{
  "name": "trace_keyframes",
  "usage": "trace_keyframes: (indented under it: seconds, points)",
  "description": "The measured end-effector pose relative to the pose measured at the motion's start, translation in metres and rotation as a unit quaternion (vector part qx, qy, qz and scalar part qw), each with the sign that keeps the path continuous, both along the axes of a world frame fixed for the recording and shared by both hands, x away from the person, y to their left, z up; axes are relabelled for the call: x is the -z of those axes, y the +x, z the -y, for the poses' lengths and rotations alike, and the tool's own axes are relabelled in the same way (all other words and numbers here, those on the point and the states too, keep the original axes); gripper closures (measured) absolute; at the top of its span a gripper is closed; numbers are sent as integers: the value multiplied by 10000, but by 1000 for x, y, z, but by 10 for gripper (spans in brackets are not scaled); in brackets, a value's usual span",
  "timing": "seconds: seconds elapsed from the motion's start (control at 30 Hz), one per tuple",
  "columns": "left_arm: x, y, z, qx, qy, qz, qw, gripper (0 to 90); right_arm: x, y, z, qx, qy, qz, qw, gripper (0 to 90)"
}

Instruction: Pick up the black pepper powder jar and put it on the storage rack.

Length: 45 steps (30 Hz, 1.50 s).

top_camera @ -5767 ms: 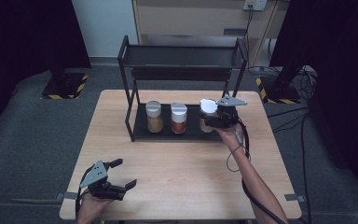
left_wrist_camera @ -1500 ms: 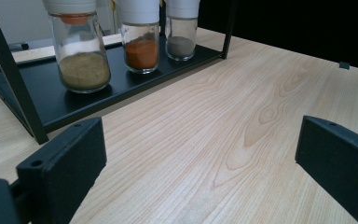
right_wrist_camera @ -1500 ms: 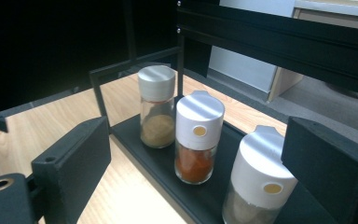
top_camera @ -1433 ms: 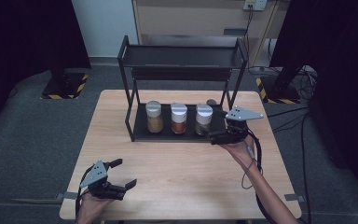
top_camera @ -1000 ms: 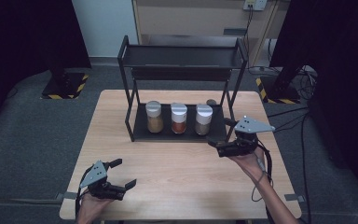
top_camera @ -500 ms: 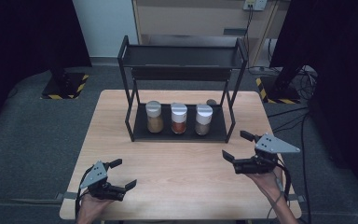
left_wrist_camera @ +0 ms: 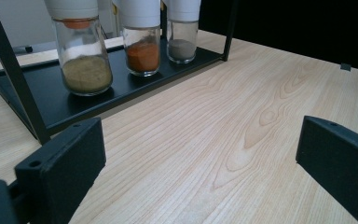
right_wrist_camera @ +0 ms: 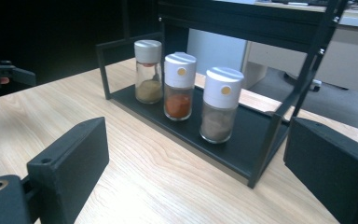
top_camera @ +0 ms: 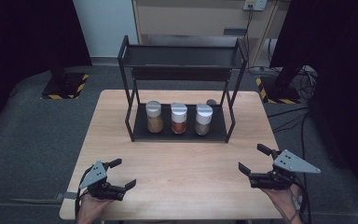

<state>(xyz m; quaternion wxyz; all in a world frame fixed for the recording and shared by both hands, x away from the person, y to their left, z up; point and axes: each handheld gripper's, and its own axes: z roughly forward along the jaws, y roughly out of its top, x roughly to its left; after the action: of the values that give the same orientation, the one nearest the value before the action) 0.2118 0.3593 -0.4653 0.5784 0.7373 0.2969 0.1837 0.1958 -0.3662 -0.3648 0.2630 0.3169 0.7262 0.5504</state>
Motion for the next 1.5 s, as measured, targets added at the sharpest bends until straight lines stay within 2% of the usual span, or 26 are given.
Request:
trace_keyframes:
  seconds: [0.3, 0.93, 1.33, 1.5]
  points:
    - [1, 0, -1, -14, -25, 11, 10000, 5, 16, -5, 7, 182, -94, -78, 9998, 70]
    - [1, -1, -1, -93, -28, 22, 10000, 5, 43, -5, 9, 281, -198, -190, 9992, 74]
    - [3, -1, -3, -90, -100, 51, 9999, 6, 51, -3, 8, 153, -200, -122, 9996, 77]
    - [3, -2, -3, -94, -107, 64, 9999, 6, 54, 1, 8, 72, -231, -175, 9996, 78]
